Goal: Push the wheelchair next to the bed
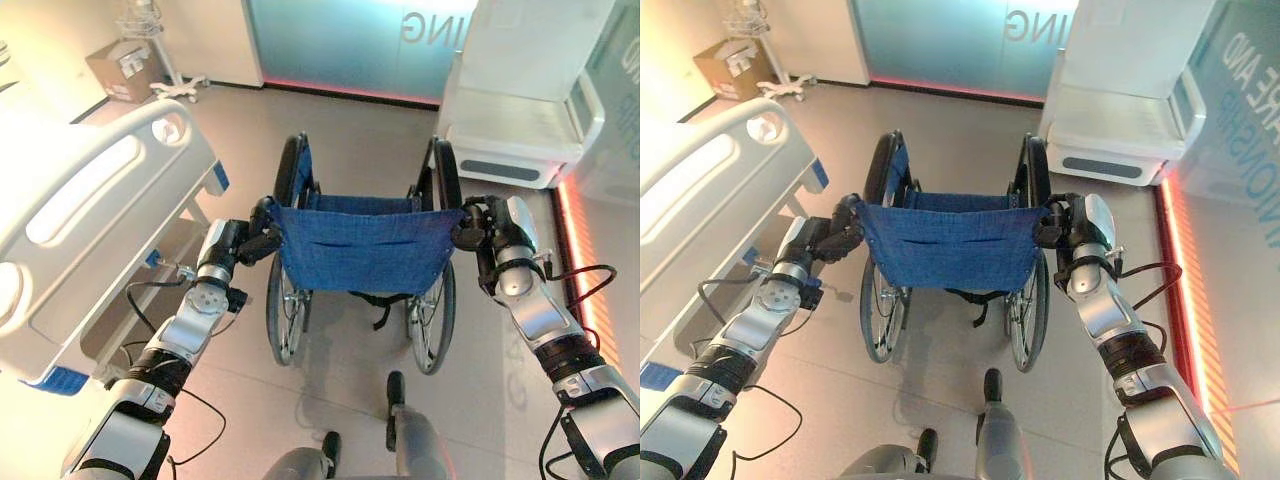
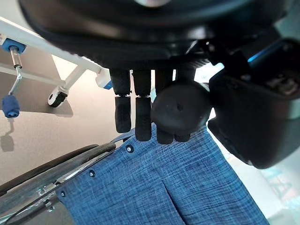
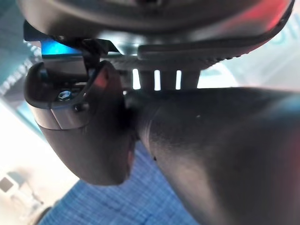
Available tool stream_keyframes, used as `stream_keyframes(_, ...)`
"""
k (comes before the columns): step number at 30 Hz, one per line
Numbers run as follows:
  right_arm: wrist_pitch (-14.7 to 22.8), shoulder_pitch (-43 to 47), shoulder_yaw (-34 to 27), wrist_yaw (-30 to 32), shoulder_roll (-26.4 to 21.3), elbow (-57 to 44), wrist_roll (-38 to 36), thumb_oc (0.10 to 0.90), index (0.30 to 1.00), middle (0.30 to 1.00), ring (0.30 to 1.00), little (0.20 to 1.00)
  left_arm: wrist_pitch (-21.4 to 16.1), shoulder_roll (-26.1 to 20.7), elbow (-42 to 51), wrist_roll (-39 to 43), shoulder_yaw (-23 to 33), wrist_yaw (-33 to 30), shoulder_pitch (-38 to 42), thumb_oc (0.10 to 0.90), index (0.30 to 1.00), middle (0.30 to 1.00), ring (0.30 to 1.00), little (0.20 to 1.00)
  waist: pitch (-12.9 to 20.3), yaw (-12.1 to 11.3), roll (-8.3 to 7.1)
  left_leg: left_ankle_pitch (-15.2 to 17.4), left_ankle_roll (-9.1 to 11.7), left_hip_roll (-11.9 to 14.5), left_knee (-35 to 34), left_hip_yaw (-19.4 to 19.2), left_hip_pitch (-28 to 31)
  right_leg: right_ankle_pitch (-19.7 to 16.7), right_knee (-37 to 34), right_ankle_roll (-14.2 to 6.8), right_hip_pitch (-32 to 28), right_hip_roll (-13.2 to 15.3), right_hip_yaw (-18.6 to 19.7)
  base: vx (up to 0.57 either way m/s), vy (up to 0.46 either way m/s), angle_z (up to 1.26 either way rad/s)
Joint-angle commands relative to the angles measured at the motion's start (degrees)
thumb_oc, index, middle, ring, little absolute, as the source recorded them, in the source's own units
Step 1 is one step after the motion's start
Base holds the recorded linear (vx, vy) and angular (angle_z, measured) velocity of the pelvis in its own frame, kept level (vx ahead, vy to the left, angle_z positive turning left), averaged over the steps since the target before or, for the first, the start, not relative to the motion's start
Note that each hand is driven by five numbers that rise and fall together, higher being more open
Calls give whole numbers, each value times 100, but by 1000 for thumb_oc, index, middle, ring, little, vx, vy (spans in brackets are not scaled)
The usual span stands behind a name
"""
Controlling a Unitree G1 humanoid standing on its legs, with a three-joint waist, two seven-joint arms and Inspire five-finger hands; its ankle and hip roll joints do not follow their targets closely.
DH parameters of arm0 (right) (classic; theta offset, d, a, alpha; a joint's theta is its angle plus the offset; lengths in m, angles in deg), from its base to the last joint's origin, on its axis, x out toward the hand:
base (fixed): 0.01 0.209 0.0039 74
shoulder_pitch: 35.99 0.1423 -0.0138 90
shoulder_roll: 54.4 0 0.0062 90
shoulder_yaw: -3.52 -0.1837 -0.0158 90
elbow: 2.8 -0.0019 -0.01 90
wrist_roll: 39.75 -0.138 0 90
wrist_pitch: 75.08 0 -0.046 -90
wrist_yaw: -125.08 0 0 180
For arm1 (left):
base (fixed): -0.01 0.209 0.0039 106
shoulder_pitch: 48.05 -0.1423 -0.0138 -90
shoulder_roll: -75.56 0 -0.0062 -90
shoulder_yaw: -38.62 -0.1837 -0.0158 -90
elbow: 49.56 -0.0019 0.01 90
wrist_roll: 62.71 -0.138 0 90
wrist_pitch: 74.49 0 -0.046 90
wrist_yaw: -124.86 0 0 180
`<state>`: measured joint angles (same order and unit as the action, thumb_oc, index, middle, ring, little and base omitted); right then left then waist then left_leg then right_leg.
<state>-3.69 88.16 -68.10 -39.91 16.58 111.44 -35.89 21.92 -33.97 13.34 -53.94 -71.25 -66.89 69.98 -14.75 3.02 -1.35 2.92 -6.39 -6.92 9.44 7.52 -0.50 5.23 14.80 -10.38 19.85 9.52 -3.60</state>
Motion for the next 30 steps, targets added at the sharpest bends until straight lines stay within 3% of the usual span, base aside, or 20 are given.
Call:
stream_keyframes(1, 25, 497, 717, -1029, -360, 686, -147, 400, 300, 300, 300, 300, -474, -107, -51, -398, -92, 110, 640, 400, 300, 300, 300, 300, -42, -13, 7, 1249, 46, -268, 590, -72, 458, -1448, -518, 360, -179, -289, 80, 324, -312, 47)
stream_keyframes(5, -18, 670, 836, -1182, -413, 853, -298, 400, 300, 300, 300, 300, -389, -92, -233, -147, -187, 137, 809, 400, 300, 300, 300, 300, 56, -8, 50, 1351, 273, 137, 627, -116, 853, -1068, -10, 433, -172, -270, -163, 323, -234, 31)
stream_keyframes(8, 41, 541, 872, -1263, -411, 804, -295, 400, 300, 300, 300, 300, -294, -64, -187, -141, -172, 110, 691, 400, 300, 300, 300, 300, 193, -3, 51, 1187, 519, 490, 469, -280, 1202, -845, -38, 530, -441, -317, -408, 420, -259, 18)
stream_keyframes(9, 67, 494, 861, -1286, -426, 762, -230, 400, 300, 300, 300, 300, -263, -76, -169, -132, -178, 95, 657, 400, 300, 300, 300, 300, 271, -3, 69, 900, 655, 677, 426, -324, 1275, -691, -39, 610, -572, -369, -510, 284, -178, 31)
stream_keyframes(13, 67, 493, 904, -1277, -436, 716, -103, 400, 300, 300, 300, 300, -214, -54, -228, -73, -231, 3, 758, 400, 300, 300, 300, 300, 344, 5, 50, 462, 786, 913, 657, -409, 1115, -405, -50, 790, -770, -459, -598, 279, -195, 21)
stream_keyframes(17, -28, 427, 990, -1383, -563, 736, 16, 400, 300, 300, 300, 300, -284, -10, -302, -11, -263, -13, 722, 400, 300, 300, 300, 300, 548, 105, 16, -390, 997, 1285, 1231, -605, 1108, -230, -241, 1045, -1013, -549, -729, 286, -122, 4)
stream_keyframes(20, -130, 440, 1064, -1346, -587, 878, -39, 400, 300, 300, 300, 300, -335, 41, -384, 57, -304, 100, 739, 400, 300, 300, 300, 300, 438, -46, -121, -492, 902, 1251, 2240, -846, 156, -69, -345, 1197, -1571, -595, -620, 352, -172, 11)
stream_keyframes(22, -165, 495, 1077, -1417, -526, 1075, -106, 400, 300, 300, 300, 300, -358, 71, -454, -80, -340, 214, 752, 400, 300, 300, 300, 300, 247, -235, -159, -234, 693, 944, 2182, -900, -515, -11, -378, 1148, -1929, -666, -397, 487, -89, 2)
stream_keyframes(24, -244, 654, 1133, -1505, -423, 1251, -165, 400, 300, 300, 300, 300, -326, 52, -625, -279, -379, 328, 809, 400, 300, 300, 300, 300, 96, -382, -127, -203, 653, 748, 1500, -1018, -704, 30, -464, 1070, -2240, -777, -292, 513, 41, -13)
stream_keyframes(26, -405, 726, 1195, -1500, -347, 1219, -220, 400, 300, 300, 300, 300, -192, -23, -724, -397, -470, 475, 909, 400, 300, 300, 300, 300, -7, -534, -1, -650, 811, 654, 929, -1035, -1177, 138, -525, 1070, -2535, -985, -212, 465, 85, -31)
stream_keyframes(28, -529, 867, 1311, -1607, -333, 1150, -336, 400, 300, 300, 300, 300, -8, -175, -738, -436, -507, 540, 972, 400, 300, 300, 300, 300, -102, -807, 167, -1366, 1039, 588, 13, -841, -1700, 368, -593, 1082, -3003, -1247, 180, 562, 139, -47)
stream_keyframes(30, -443, 1039, 1361, -1848, -366, 1207, -290, 400, 300, 300, 300, 300, 121, -283, -711, -488, -372, 560, 953, 400, 300, 300, 300, 300, -63, -937, 239, -1456, 1059, 579, -579, -694, -1697, 574, -579, 1072, -3205, -1285, 441, 455, 234, -97)
